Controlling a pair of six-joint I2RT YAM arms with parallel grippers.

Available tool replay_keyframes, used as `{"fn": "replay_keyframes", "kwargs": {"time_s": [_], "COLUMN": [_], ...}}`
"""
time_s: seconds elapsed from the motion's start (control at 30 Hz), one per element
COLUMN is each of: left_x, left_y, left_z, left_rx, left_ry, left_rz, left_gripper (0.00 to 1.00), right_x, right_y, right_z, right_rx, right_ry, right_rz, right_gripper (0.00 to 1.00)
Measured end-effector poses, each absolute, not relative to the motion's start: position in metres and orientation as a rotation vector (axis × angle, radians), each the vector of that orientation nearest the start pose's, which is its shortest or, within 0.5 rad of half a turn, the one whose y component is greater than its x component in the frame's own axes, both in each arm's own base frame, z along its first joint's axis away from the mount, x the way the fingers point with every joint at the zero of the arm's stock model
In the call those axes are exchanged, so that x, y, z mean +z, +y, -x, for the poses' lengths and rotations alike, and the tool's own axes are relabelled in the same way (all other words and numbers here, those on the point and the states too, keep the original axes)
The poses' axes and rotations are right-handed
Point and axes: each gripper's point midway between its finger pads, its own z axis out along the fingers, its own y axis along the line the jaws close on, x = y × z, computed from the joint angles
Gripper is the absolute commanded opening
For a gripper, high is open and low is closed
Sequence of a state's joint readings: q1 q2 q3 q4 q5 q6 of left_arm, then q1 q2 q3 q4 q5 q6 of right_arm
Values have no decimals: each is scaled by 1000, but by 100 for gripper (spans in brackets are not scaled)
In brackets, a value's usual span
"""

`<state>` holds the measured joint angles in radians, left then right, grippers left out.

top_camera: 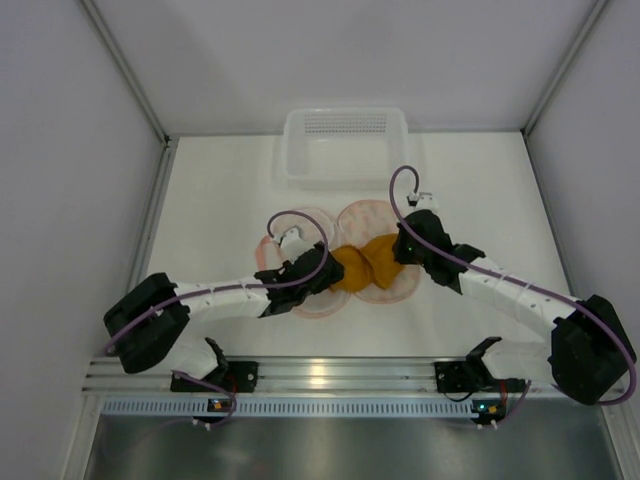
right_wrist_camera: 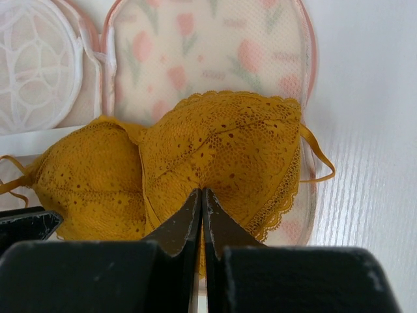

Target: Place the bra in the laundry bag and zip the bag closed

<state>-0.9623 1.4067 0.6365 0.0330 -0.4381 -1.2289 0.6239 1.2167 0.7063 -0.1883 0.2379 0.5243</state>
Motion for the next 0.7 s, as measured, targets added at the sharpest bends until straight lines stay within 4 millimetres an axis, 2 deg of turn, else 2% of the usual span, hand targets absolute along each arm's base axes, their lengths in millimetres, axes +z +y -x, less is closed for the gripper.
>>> {"fn": "replay_keyframes", "kwargs": {"time_s": [0.1,0.2,0.23,0.33,0.37,0.5,0.7], "left_x": [63,57,55,57,58,71,124], "left_y": [-282,-284,-284,-284,-283,-277,-264], "left_z": [-248,-251,-252,-255,-256,-260,-276], "left_rx": [-646,-636,-633,-635,-634,-610,-619], "left_ry": [2248,2247,2247,2225,2216,2171,2067], "left_rz": [551,567,573,581,579,518,303], "left_gripper": [66,51,39,18,0,0,0], "right_x": [106,106,106,106,106,106,113], "right_y": [182,182,182,183,183,183,184], "right_z": [-288,-287,-287,-287,-287,-287,-286], "right_rx": [350,353,354,356,357,360,378], "right_ry": [2270,2271,2271,2272,2272,2273,2255], "right_rz": [-11,-9,-9,-8,-7,-5,5], "right_gripper": [0,0,0,0,0,0,0]}}
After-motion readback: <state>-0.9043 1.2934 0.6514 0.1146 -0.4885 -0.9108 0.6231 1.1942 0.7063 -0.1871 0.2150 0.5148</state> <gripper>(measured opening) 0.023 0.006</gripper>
